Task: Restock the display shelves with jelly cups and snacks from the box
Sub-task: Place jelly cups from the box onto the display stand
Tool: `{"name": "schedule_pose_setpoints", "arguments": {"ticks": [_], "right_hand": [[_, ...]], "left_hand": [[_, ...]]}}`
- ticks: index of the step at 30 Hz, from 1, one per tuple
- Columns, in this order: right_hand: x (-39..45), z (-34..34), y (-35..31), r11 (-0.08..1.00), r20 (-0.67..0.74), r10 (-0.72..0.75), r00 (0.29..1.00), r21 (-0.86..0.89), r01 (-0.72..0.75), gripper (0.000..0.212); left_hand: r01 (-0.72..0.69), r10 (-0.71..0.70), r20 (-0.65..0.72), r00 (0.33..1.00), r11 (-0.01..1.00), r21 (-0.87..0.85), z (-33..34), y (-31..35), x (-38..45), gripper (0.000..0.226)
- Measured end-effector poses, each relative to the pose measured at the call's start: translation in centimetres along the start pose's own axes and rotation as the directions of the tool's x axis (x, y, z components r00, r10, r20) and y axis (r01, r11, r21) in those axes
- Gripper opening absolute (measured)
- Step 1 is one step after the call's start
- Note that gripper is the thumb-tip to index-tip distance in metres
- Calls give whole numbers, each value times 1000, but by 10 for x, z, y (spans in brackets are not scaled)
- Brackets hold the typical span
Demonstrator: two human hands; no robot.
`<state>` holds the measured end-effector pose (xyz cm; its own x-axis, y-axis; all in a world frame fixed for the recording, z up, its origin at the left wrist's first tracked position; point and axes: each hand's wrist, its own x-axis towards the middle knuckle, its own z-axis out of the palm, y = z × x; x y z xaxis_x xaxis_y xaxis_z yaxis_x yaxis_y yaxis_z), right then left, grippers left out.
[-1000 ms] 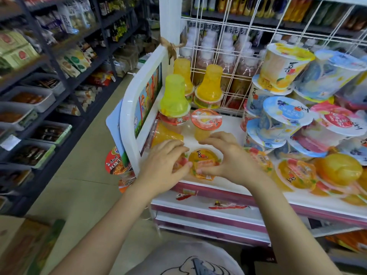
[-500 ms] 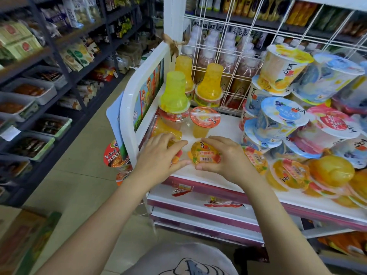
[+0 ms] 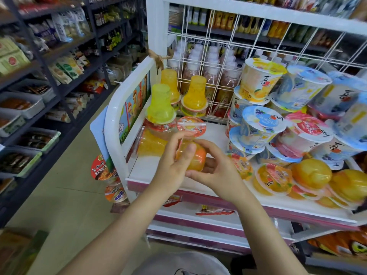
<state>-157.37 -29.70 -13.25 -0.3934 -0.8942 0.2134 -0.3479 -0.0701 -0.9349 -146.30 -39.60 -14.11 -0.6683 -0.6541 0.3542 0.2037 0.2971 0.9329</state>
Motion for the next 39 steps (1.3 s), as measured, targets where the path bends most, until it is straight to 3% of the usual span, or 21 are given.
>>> {"name": "schedule_pose_setpoints", "arguments": {"ticks": [3,7,11,14,18,24,29,34,39], "right_hand": [[3,-9,0,985,-91,-17,996,-172,1,69],[8,-23,-3,915,-144,-44,989,-402,-18,79],[12,-28,-5,881,-103,-27,994,-473,-25,82],[13,-23,1,844,-59,-15,998,-536,-19,80],[12,-17,10,831,-17,46,999,-555,-47,82],[3,-7,21,815,-47,6,999,-578,-33,80],[-2,-4,29,791,-84,-66,994,-612,1,79],[-2,-18,39,679,-45,-98,994,-734,34,95],[6,-28,39,779,-94,-23,995,-626,-41,89]], "left_hand": [[-5,-1,69,998,996,85,-5,-7,4,43],[54,-64,35,997,970,236,-25,-31,2,55],[202,-213,54,975,966,162,-34,-41,-7,60],[243,-249,62,967,966,90,-33,-44,-10,68],[229,-245,137,960,966,119,-37,-52,-12,68],[210,-232,174,957,968,136,-40,-57,-6,67],[204,-221,113,969,968,143,-31,-64,-3,68],[172,-186,86,979,974,148,-20,-67,5,65],[149,-162,99,982,981,128,-5,-75,19,64]]}}
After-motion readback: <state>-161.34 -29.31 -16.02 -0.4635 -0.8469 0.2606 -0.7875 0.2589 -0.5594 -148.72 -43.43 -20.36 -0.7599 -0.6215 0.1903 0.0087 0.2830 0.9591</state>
